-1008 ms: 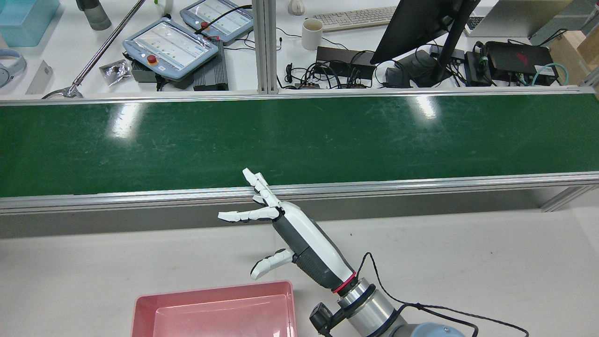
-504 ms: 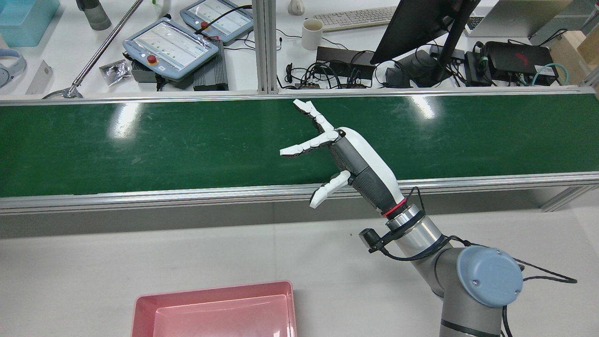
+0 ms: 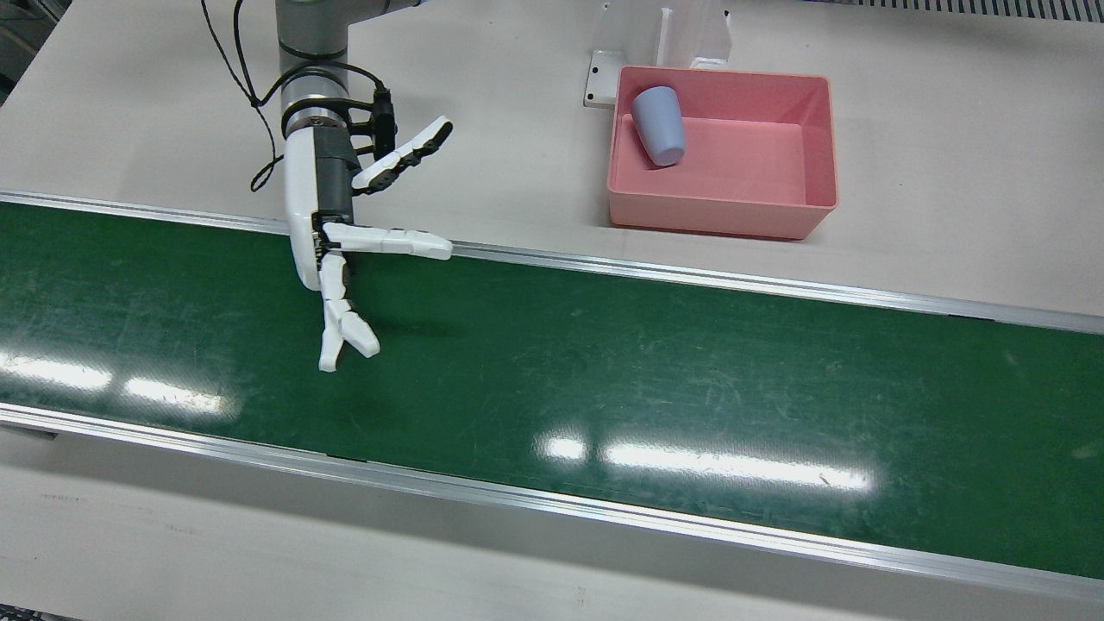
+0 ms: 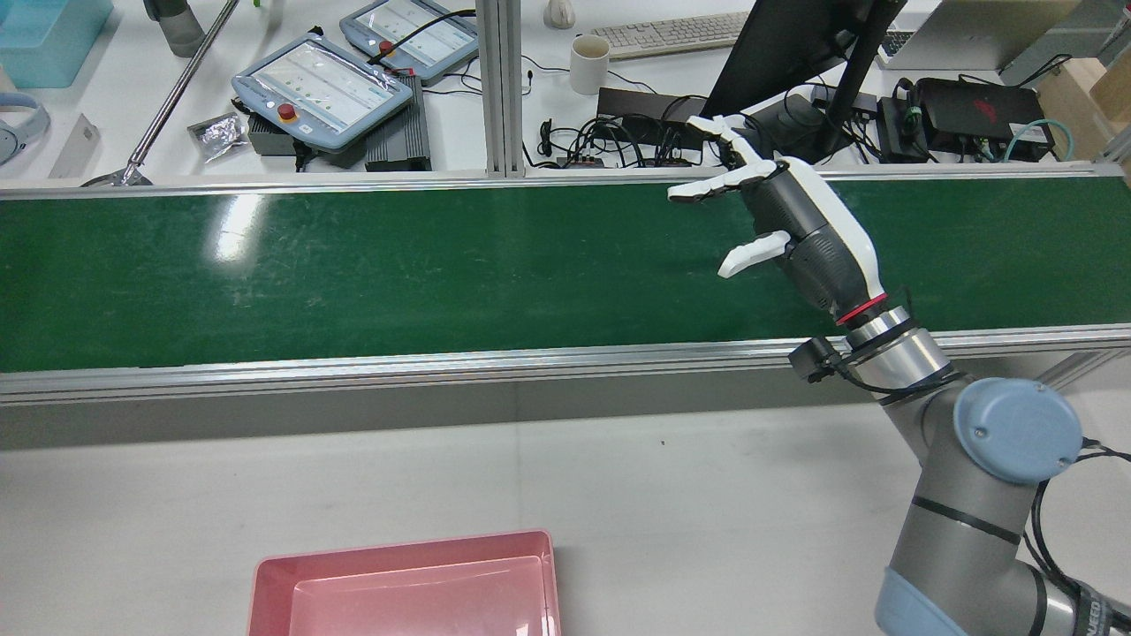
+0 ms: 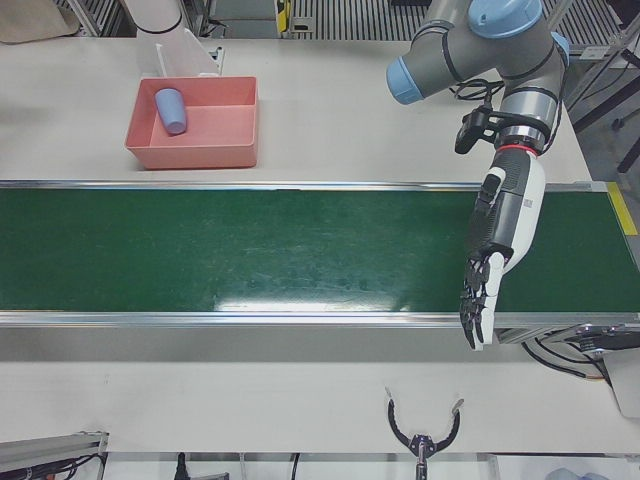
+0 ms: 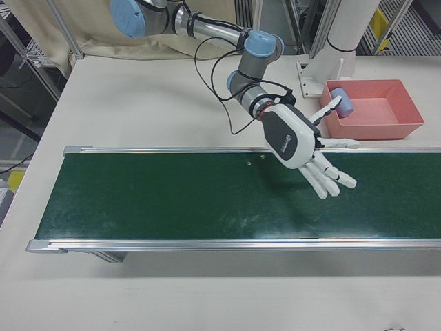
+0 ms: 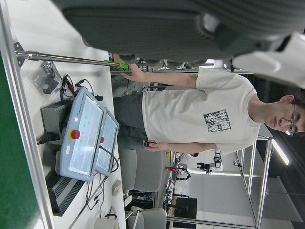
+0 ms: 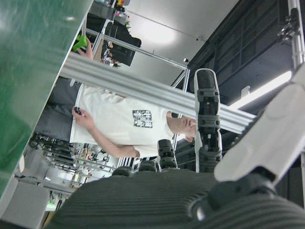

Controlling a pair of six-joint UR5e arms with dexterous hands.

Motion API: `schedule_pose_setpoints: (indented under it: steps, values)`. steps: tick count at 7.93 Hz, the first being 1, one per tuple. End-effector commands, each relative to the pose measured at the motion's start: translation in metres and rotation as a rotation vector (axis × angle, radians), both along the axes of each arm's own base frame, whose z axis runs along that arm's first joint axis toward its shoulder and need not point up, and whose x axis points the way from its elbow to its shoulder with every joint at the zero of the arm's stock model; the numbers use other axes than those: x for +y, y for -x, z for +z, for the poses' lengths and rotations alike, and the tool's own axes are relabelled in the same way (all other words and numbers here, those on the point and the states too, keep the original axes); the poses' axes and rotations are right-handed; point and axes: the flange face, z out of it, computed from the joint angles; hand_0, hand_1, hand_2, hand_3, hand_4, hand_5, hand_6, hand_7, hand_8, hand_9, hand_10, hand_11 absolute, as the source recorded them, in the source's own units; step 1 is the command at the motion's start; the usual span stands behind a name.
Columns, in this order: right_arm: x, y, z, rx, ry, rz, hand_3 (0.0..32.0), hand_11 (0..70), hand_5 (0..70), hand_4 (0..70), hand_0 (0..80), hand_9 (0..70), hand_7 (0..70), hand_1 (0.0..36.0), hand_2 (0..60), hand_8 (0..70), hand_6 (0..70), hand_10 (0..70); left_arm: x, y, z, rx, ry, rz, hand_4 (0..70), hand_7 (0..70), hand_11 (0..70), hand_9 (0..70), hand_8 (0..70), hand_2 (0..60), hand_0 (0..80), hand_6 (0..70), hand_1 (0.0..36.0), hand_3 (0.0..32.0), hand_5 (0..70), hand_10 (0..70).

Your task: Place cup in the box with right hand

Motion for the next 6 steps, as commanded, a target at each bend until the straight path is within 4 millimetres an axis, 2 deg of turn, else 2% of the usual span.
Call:
schedule_pose_setpoints:
  steps: [1, 2, 3, 4, 5, 6]
  values:
    - [-0.067, -0.114, 0.067, 0.007, 0.146, 0.026, 0.0, 0.0, 0.0, 70.0, 39.8, 2.3, 18.8, 0.0, 0.0, 0.0, 2.6, 0.0, 0.0, 0.0, 0.0, 0.0, -0.002, -0.001, 0.0, 0.0, 0.0, 0.0, 0.0, 0.0, 0.0, 0.0, 0.0, 0.0, 0.0, 0.0]
    - [-0.085, -0.144, 0.104, -0.023, 0.215, 0.019, 0.0, 0.0, 0.0, 70.0, 39.9, 2.4, 19.0, 0.0, 0.0, 0.0, 2.8, 0.1, 0.0, 0.0, 0.0, 0.0, -0.002, -0.001, 0.0, 0.0, 0.0, 0.0, 0.0, 0.0, 0.0, 0.0, 0.0, 0.0, 0.0, 0.0]
    - [-0.086, -0.193, 0.138, -0.034, 0.266, 0.076, 0.0, 1.2, 0.0, 69.8, 40.4, 2.7, 20.8, 0.0, 0.0, 0.0, 3.4, 1.4, 0.0, 0.0, 0.0, 0.0, 0.0, -0.001, 0.0, 0.0, 0.0, 0.0, 0.0, 0.0, 0.0, 0.0, 0.0, 0.0, 0.0, 0.0]
    - [-0.075, -0.24, 0.167, -0.02, 0.307, 0.148, 0.0, 1.6, 0.0, 64.2, 40.4, 2.8, 21.3, 0.0, 0.0, 0.0, 3.4, 1.6, 0.0, 0.0, 0.0, 0.0, 0.0, 0.001, 0.0, 0.0, 0.0, 0.0, 0.0, 0.0, 0.0, 0.0, 0.0, 0.0, 0.0, 0.0]
    - [-0.073, -0.274, 0.186, -0.012, 0.314, 0.187, 0.0, 2.3, 0.0, 56.0, 40.6, 3.1, 22.6, 0.0, 0.0, 0.0, 4.1, 2.0, 0.0, 0.0, 0.001, 0.0, 0.0, -0.001, 0.0, 0.0, 0.0, 0.0, 0.0, 0.0, 0.0, 0.0, 0.0, 0.0, 0.0, 0.0]
    - [-0.08, -0.302, 0.215, -0.01, 0.313, 0.203, 0.0, 4.2, 0.0, 55.8, 40.5, 3.8, 23.8, 0.0, 0.0, 0.0, 5.1, 3.2, 0.0, 0.0, 0.001, 0.0, 0.0, -0.001, 0.0, 0.0, 0.0, 0.0, 0.0, 0.0, 0.0, 0.0, 0.0, 0.0, 0.0, 0.0]
